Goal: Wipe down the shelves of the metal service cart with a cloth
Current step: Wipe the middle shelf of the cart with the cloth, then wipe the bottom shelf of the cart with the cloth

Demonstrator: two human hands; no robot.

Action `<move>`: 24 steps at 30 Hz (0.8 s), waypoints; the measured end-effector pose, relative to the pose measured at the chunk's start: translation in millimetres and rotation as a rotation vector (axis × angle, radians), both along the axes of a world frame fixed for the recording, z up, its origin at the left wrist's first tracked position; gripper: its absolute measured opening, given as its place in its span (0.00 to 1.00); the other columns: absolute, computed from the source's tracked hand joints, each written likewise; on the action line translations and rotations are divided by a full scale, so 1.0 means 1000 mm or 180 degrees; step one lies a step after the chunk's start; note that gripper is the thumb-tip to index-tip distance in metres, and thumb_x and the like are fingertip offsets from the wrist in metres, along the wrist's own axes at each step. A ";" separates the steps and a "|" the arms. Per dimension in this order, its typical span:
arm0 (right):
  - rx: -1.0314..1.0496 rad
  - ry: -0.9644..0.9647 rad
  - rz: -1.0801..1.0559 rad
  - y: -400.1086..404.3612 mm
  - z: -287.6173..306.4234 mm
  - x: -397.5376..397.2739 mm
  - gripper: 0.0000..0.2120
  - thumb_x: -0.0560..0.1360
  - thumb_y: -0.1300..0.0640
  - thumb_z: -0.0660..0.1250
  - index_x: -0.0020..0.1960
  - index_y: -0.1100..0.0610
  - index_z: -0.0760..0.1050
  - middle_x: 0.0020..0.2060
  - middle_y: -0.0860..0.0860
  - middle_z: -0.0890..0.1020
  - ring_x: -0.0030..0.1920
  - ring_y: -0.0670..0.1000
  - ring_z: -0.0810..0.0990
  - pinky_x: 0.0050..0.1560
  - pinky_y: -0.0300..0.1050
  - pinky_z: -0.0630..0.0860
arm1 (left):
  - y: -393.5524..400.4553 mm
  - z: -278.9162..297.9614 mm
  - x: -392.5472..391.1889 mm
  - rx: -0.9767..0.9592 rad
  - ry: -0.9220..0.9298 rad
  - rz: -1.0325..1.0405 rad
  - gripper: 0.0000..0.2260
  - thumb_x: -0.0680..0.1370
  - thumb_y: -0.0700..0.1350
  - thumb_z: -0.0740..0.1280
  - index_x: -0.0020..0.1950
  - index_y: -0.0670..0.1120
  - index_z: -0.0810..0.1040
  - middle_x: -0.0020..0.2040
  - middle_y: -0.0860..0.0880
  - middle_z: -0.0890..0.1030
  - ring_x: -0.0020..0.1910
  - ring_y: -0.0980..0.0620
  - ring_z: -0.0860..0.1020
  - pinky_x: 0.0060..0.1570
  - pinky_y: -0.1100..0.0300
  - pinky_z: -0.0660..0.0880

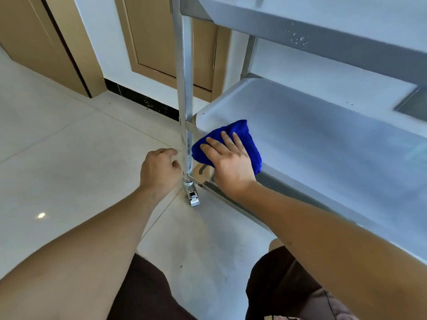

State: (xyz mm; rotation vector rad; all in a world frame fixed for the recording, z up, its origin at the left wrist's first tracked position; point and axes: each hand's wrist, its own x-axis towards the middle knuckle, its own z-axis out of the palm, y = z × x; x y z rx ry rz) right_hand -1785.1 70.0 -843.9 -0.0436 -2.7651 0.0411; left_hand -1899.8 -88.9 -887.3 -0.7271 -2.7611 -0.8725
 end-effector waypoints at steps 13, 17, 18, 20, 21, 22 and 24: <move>-0.0610 -0.0458 0.0017 0.012 -0.120 0.048 0.29 0.62 0.77 0.73 0.61 0.60 0.80 0.53 0.58 0.84 0.50 0.63 0.81 0.55 0.61 0.80 | 0.043 -0.071 0.010 -0.0202 -0.0270 -0.0533 0.15 0.76 0.42 0.69 0.62 0.43 0.81 0.53 0.44 0.84 0.51 0.46 0.80 0.49 0.51 0.80; -0.0902 -0.0677 -0.0398 0.025 -0.124 0.028 0.28 0.71 0.72 0.68 0.68 0.55 0.75 0.59 0.55 0.81 0.55 0.61 0.78 0.55 0.56 0.78 | 0.042 -0.094 0.007 -0.0263 -0.0220 -0.0702 0.14 0.76 0.42 0.68 0.61 0.45 0.81 0.52 0.44 0.84 0.49 0.45 0.80 0.49 0.50 0.80; -0.1011 -0.0597 -0.0545 0.030 -0.122 0.020 0.27 0.72 0.71 0.68 0.69 0.55 0.74 0.59 0.56 0.81 0.54 0.60 0.78 0.54 0.55 0.78 | 0.043 -0.097 0.006 -0.0262 -0.0193 -0.0750 0.13 0.76 0.42 0.68 0.60 0.44 0.81 0.52 0.44 0.84 0.49 0.45 0.80 0.49 0.50 0.81; -0.1149 -0.0266 -0.0873 0.041 -0.114 0.005 0.28 0.71 0.73 0.66 0.68 0.55 0.74 0.58 0.58 0.81 0.52 0.62 0.78 0.53 0.55 0.79 | 0.046 -0.104 -0.001 -0.0290 -0.0156 -0.0842 0.13 0.76 0.44 0.69 0.60 0.45 0.81 0.52 0.45 0.84 0.50 0.46 0.80 0.51 0.51 0.81; -0.1154 -0.0045 -0.0964 0.045 -0.112 -0.002 0.28 0.70 0.73 0.65 0.68 0.56 0.74 0.58 0.58 0.81 0.52 0.62 0.78 0.52 0.57 0.79 | 0.047 -0.108 -0.005 -0.0284 -0.0156 -0.0859 0.13 0.76 0.45 0.69 0.60 0.45 0.81 0.53 0.46 0.84 0.50 0.47 0.80 0.52 0.51 0.81; -0.1136 0.0169 -0.1002 0.048 -0.113 -0.008 0.26 0.71 0.71 0.66 0.67 0.56 0.74 0.58 0.57 0.81 0.53 0.63 0.79 0.52 0.59 0.79 | 0.049 -0.111 -0.010 -0.0251 -0.0144 -0.0858 0.14 0.76 0.46 0.69 0.61 0.45 0.81 0.53 0.46 0.84 0.50 0.47 0.80 0.53 0.52 0.80; -0.1055 0.0175 -0.1021 0.049 -0.125 -0.018 0.20 0.77 0.56 0.68 0.68 0.54 0.73 0.60 0.55 0.81 0.55 0.61 0.79 0.53 0.60 0.79 | 0.053 -0.119 -0.017 -0.0131 -0.0061 -0.0853 0.13 0.77 0.46 0.68 0.60 0.44 0.81 0.52 0.46 0.84 0.50 0.48 0.80 0.53 0.53 0.80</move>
